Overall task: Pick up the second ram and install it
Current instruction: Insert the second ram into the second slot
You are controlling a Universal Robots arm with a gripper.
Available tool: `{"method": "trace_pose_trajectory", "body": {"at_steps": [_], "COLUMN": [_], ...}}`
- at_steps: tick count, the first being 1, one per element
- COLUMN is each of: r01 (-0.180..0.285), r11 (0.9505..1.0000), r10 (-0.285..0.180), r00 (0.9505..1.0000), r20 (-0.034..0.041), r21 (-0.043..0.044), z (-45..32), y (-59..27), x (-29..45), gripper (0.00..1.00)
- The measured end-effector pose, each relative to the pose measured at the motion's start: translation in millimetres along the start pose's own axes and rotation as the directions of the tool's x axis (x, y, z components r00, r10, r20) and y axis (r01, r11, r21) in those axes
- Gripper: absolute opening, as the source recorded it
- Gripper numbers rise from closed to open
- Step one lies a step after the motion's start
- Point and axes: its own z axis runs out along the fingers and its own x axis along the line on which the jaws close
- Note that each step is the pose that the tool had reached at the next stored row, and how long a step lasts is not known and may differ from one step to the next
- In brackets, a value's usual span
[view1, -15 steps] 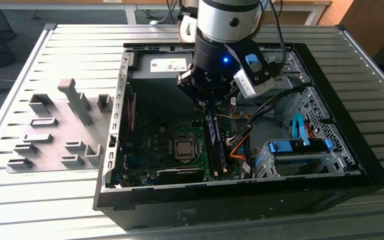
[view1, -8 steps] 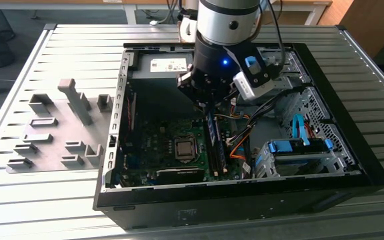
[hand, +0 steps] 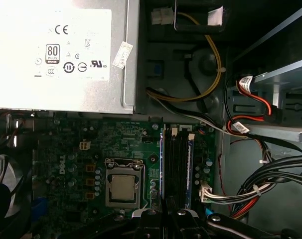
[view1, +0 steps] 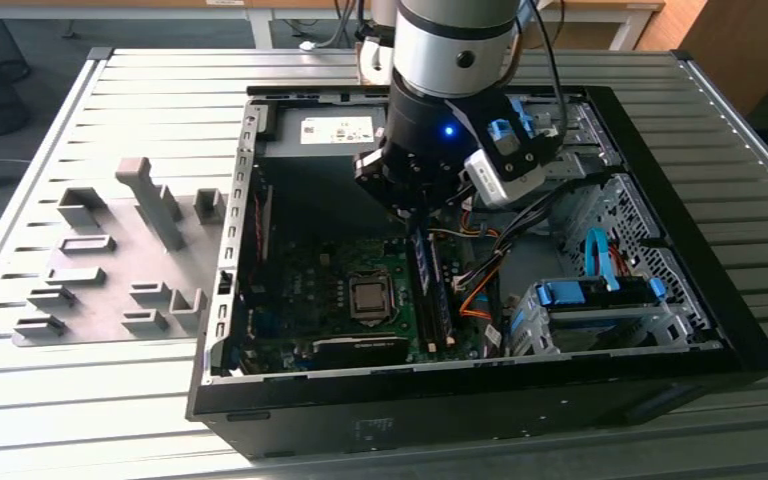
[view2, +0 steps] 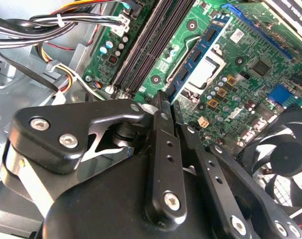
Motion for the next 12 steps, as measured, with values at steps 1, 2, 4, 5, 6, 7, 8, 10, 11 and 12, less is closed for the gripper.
{"method": "trace_pose_trajectory", "body": {"at_steps": [1, 2, 4, 5, 6, 7, 8, 10, 11, 12], "r01": [0.0, 0.0, 0.0, 0.0, 0.0, 0.0, 0.0, 0.0, 0.0, 0.0], "r11": [1.0, 1.0, 1.0, 1.0, 1.0, 1.0, 1.0, 1.0, 1.0, 1.0], "r10": [0.0, 0.0, 0.0, 0.0, 0.0, 0.0, 0.0, 0.0, 0.0, 0.0], "r00": [1.0, 1.0, 1.0, 1.0, 1.0, 1.0, 1.0, 1.0, 1.0, 1.0], "r20": [0.0001, 0.0001, 0.0001, 0.0001, 0.0001, 0.0001, 0.0001, 0.0001, 0.0001, 0.0003], "r21": [-0.0003, -0.0002, -0.0002, -0.0003, -0.0002, -0.0002, -0.0003, -0.0002, -0.0003, -0.0007], "z": [1.0, 1.8, 1.9, 1.9, 2.0, 2.0, 2.0, 2.1, 2.3, 3.1], "y": [0.0, 0.0, 0.0, 0.1, 0.1, 0.1, 0.1, 0.0, 0.1, 0.0], "x": [0.0, 0.0, 0.0, 0.0, 0.0, 0.0, 0.0, 0.0, -0.1, 0.0], "gripper": [0.14, 0.14, 0.14, 0.14, 0.14, 0.14, 0.14, 0.14, 0.14, 0.14]}}
